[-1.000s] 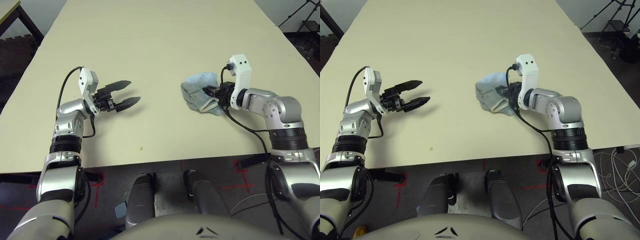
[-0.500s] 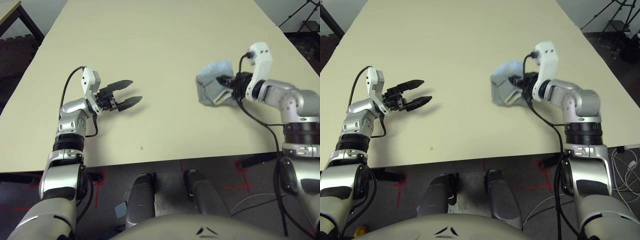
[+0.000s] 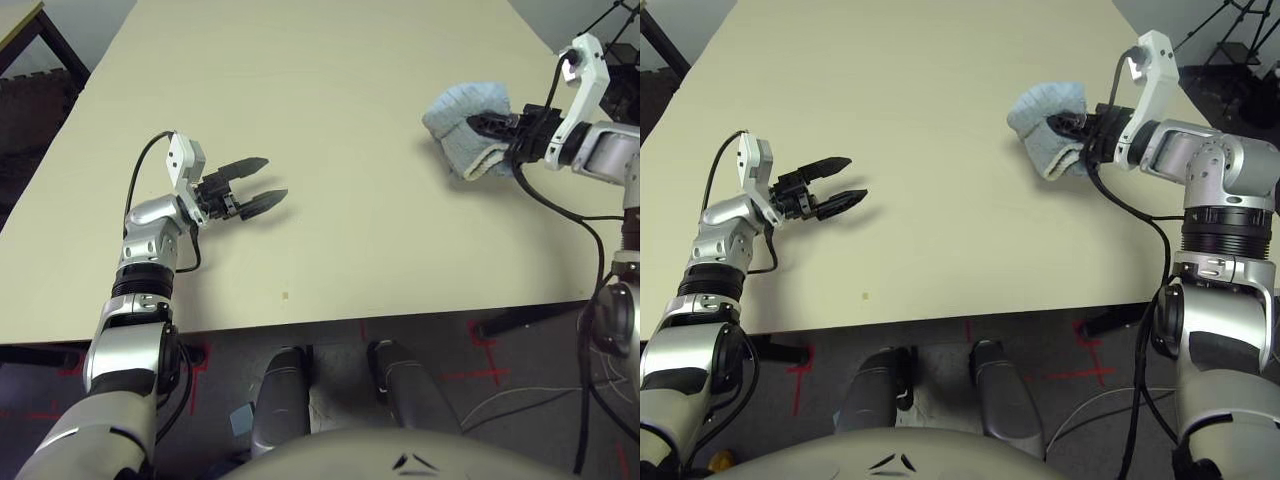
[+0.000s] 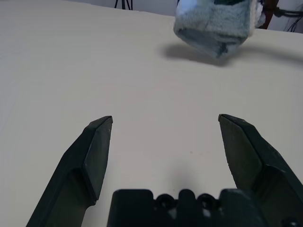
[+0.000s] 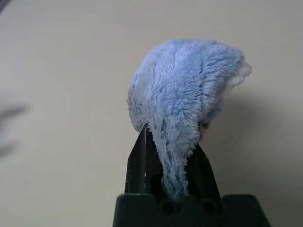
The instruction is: Wipe the water off the table with a rag.
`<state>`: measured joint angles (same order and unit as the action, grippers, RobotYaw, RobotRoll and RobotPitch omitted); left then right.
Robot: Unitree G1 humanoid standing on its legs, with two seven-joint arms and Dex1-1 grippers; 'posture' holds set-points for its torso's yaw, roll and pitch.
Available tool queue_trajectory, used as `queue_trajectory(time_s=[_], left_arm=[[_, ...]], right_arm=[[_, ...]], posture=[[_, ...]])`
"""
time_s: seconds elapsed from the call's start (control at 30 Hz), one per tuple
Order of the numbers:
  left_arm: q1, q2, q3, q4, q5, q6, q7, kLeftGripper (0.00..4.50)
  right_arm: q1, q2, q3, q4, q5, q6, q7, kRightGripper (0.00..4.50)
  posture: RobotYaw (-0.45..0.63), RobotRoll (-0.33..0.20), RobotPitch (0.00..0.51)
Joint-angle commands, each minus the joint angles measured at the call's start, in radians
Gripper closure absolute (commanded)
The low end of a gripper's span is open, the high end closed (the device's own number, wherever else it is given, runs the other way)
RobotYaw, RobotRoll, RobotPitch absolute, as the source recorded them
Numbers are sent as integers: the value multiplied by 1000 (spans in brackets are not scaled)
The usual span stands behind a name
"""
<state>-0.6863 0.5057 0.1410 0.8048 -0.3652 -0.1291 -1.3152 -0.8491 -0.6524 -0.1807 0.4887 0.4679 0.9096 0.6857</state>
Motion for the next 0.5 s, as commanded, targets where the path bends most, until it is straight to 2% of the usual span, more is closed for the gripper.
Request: queue_trajectory(time_s=[0.03,0.27,0.5], left_arm=[[-16,-4,-1,32,15,-17,-3,0],[-25,-3,5,49,17,-33,6,0],[-9,-2,12,31,15,-36,20,0]], right_arm=[[-40,-13,24,120,-63,-104,23,4483],[-91,-12,60,386,-204,-362,15,4483],[-88,-1,122,521,-347,-625,-2,4483]], posture=[[-214,0,127],[-204,0,125],[-199,0,125]])
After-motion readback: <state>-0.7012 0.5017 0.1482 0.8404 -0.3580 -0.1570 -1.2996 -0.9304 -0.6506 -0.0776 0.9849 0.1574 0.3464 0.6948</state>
